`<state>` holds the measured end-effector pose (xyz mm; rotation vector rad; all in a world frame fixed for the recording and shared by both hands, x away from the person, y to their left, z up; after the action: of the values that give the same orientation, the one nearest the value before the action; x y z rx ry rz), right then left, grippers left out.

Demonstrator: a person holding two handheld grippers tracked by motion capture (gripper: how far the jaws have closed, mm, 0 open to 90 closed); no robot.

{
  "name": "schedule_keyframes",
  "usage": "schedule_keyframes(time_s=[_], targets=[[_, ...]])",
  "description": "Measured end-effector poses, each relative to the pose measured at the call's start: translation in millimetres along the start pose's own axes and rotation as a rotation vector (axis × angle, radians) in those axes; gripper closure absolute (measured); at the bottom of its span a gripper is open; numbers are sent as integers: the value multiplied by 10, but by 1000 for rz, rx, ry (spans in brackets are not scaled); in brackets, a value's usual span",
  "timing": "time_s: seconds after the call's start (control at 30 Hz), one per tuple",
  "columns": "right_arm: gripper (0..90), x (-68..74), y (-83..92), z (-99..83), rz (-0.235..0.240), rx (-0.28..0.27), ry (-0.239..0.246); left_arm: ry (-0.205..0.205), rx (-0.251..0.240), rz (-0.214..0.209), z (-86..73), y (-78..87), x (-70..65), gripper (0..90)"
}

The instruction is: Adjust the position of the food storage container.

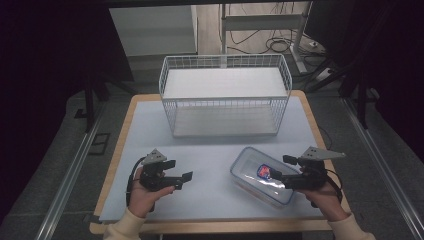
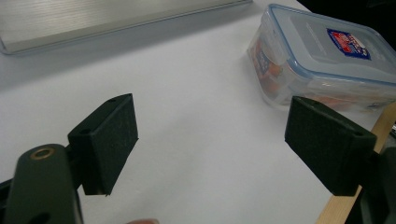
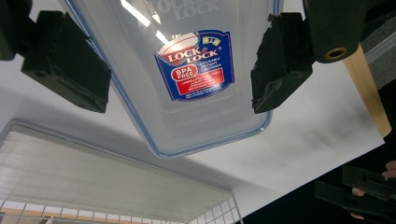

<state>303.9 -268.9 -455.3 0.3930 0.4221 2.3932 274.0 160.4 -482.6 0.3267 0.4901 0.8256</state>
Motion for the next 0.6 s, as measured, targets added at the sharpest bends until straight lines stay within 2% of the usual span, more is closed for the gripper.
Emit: schedule_keyframes(time_s=[0.27,0.6], targets=[[196,-38,8,-18,-16,11,-17,7,7,1,-16,-19,12,171],[198,-47,37,-37,-42,17,-34,13,6,-18,-19,-28,6,171]])
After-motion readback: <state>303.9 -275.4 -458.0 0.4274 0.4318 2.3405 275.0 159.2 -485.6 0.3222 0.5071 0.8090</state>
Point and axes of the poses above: each handheld gripper's, and its own axes: y roughly backward along the jaws, z roughly out of its top, x roughly to its left, the point moved 1 cm from there along -y, roughly forward along the jaws, and after that the axes turned 7 degrees about -x, right-handed, at the moved point
